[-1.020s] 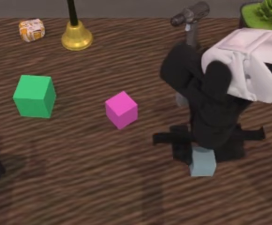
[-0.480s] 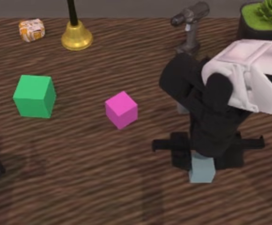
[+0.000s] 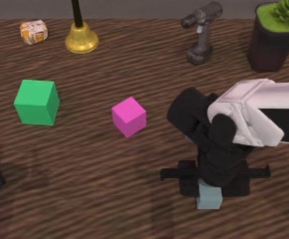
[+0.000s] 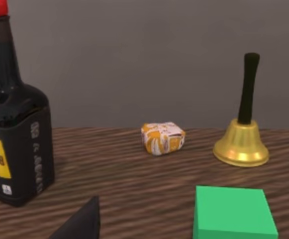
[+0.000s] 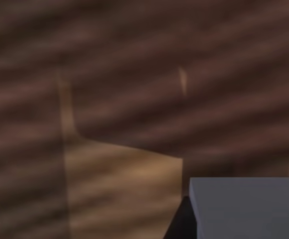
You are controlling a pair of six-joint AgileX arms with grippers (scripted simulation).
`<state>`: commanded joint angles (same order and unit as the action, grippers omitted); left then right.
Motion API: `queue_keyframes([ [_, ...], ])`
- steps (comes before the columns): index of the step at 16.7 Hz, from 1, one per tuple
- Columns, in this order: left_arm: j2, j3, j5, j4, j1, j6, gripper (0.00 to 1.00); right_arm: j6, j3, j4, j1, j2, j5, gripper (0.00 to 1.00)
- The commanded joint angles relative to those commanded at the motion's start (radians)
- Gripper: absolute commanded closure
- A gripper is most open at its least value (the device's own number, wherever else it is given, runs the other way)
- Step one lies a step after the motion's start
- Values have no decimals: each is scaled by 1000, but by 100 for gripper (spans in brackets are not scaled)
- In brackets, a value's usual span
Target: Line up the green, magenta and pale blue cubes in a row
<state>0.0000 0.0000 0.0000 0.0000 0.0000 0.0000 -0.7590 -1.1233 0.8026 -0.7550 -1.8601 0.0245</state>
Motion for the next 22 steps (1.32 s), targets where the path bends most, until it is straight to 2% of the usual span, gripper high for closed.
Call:
queue_keyframes([
  [2, 0, 0, 0, 0, 0, 0, 0, 0, 0, 0, 0, 0, 0, 100],
  [15, 0, 0, 0, 0, 0, 0, 0, 0, 0, 0, 0, 0, 0, 2],
  [22, 0, 0, 0, 0, 0, 0, 0, 0, 0, 0, 0, 0, 0, 0],
])
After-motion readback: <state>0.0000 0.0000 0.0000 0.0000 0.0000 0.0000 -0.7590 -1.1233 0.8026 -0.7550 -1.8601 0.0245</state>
